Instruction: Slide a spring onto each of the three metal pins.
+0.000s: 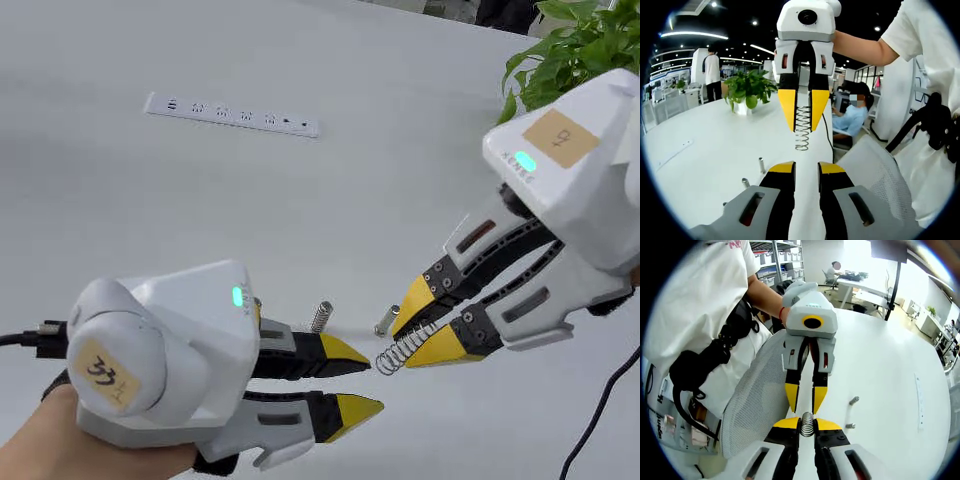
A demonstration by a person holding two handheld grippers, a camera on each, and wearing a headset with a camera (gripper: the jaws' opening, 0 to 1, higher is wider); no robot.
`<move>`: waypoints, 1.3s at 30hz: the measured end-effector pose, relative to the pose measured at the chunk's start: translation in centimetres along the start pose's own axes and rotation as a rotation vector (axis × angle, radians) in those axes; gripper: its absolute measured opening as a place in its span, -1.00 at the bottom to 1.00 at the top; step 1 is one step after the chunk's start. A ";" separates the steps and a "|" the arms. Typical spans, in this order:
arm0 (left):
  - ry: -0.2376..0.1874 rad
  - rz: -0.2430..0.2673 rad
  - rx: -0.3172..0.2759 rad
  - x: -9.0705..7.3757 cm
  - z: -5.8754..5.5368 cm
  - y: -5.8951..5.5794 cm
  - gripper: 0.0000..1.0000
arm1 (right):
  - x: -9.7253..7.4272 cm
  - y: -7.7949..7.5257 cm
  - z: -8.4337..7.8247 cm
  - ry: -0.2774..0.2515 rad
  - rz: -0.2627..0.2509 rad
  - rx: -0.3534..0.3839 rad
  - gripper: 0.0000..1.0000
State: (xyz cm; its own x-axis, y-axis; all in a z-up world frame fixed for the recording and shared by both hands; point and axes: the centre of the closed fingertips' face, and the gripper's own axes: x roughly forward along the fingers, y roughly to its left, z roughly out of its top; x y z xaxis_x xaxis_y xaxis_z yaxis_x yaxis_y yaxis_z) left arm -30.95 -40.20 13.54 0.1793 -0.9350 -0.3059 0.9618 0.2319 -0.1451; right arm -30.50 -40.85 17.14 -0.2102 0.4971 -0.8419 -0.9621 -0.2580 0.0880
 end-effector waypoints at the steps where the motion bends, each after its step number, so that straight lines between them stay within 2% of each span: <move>1: -0.001 0.007 0.001 -0.2 -0.1 0.1 -0.71 | -0.2 -0.1 0.0 -0.007 -0.009 0.008 -0.86; 4: 0.004 0.032 0.007 -1.0 -0.4 0.5 -0.66 | -1.0 -1.0 0.1 -0.036 -0.067 0.050 -0.86; 8: 0.005 0.064 -0.007 -2.2 -1.0 1.2 -0.62 | -1.8 -1.7 -0.4 -0.052 -0.111 0.086 -0.86; 12: 0.012 0.105 -0.013 -3.3 -1.6 2.1 -0.53 | -2.4 -2.5 -1.6 -0.034 -0.158 0.111 -0.86; 18: 0.028 0.190 -0.034 -5.5 -3.0 4.0 -0.33 | -2.5 -3.7 -3.5 0.009 -0.211 0.163 -0.86; 23: 0.044 0.239 -0.064 -7.0 -4.3 5.4 -0.11 | -2.2 -4.6 -4.9 0.047 -0.230 0.202 -0.86; 28: 0.039 0.268 -0.090 -8.1 -4.9 6.5 0.13 | -1.9 -5.7 -6.3 0.086 -0.251 0.231 -0.86; 30: 0.036 0.270 -0.108 -8.4 -5.3 6.9 0.21 | -1.7 -6.1 -7.1 0.116 -0.259 0.231 -0.86; 33: 0.034 0.285 -0.106 -8.8 -5.7 7.5 0.34 | -1.3 -6.7 -7.9 0.141 -0.261 0.238 -0.86; 39: 0.010 0.299 -0.122 -9.3 -6.1 8.6 0.60 | -0.1 -7.7 -9.0 0.166 -0.255 0.256 -0.86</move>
State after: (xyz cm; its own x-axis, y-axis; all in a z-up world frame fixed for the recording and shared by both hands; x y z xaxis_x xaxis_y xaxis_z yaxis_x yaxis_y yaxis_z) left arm -25.60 -27.91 9.38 0.4476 -0.8181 -0.3612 0.8349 0.5269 -0.1588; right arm -21.51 -46.32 11.76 0.0519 0.3725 -0.9266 -0.9964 0.0820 -0.0228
